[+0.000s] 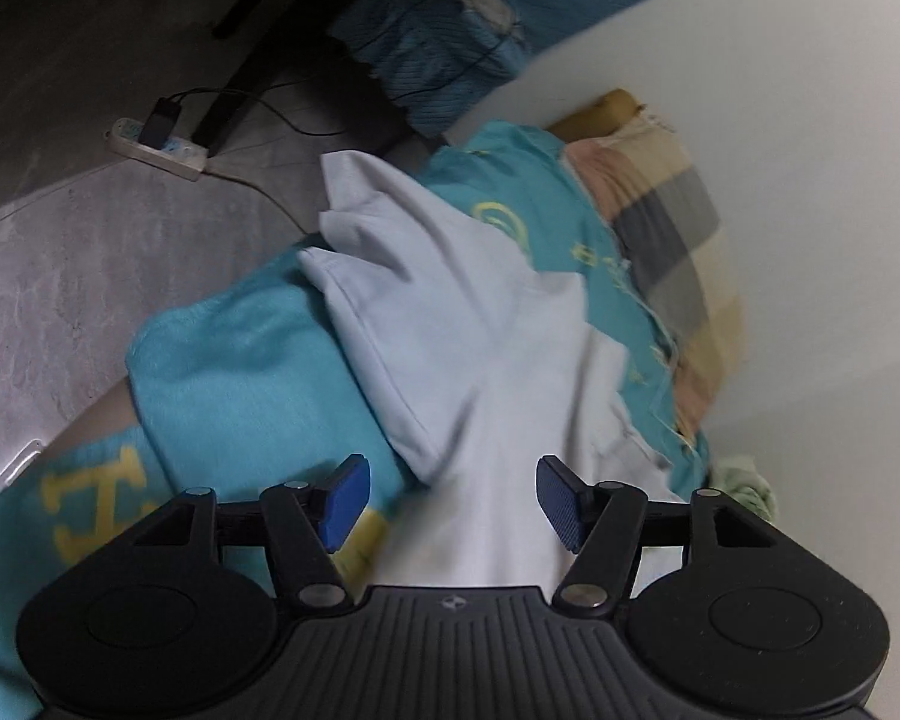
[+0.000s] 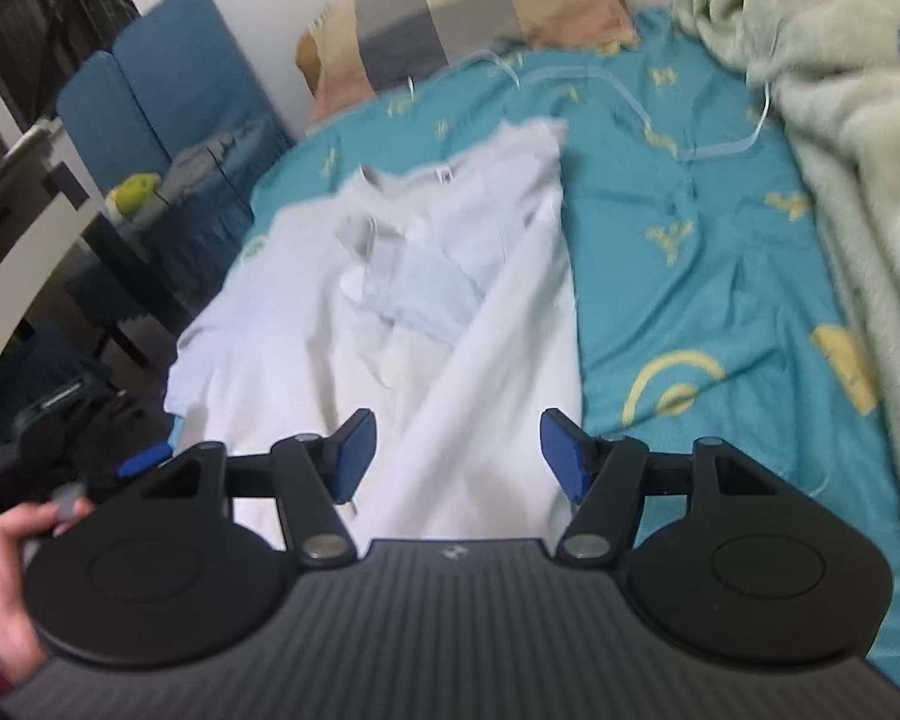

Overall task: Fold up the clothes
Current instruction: 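Grasp the other sleeve with the left gripper, fold it over the body, release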

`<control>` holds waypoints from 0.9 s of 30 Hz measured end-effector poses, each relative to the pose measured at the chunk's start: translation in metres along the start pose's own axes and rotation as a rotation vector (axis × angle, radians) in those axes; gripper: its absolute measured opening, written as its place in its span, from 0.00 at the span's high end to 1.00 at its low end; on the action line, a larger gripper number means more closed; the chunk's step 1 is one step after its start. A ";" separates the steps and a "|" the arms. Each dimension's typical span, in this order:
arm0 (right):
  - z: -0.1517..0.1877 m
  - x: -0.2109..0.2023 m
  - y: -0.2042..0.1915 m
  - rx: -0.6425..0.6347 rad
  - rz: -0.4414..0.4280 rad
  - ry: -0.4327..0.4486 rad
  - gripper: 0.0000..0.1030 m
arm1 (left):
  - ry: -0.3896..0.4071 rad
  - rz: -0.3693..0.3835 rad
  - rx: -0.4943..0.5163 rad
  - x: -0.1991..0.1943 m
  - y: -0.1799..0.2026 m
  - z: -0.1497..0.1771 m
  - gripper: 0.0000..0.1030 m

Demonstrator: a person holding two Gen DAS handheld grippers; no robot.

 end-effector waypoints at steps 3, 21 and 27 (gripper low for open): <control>0.000 0.011 0.003 0.023 0.003 -0.011 0.39 | 0.043 0.037 -0.026 0.022 -0.008 -0.011 0.37; 0.003 0.042 0.008 0.127 0.014 -0.046 0.39 | 0.139 -0.033 0.414 0.056 0.095 -0.066 0.95; 0.000 0.028 0.014 0.161 0.001 -0.014 0.39 | 0.133 0.033 0.814 0.059 0.217 0.000 0.95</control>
Point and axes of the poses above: each gripper's, at about its wrist camera, not at the fingertips, and x roughly the way its jaws point, y to its right, z to its underside, the point moved 1 cm from there along x, roughly the way its jaws point, and after that the axes turned 3 degrees about x, right-handed, at the moved point
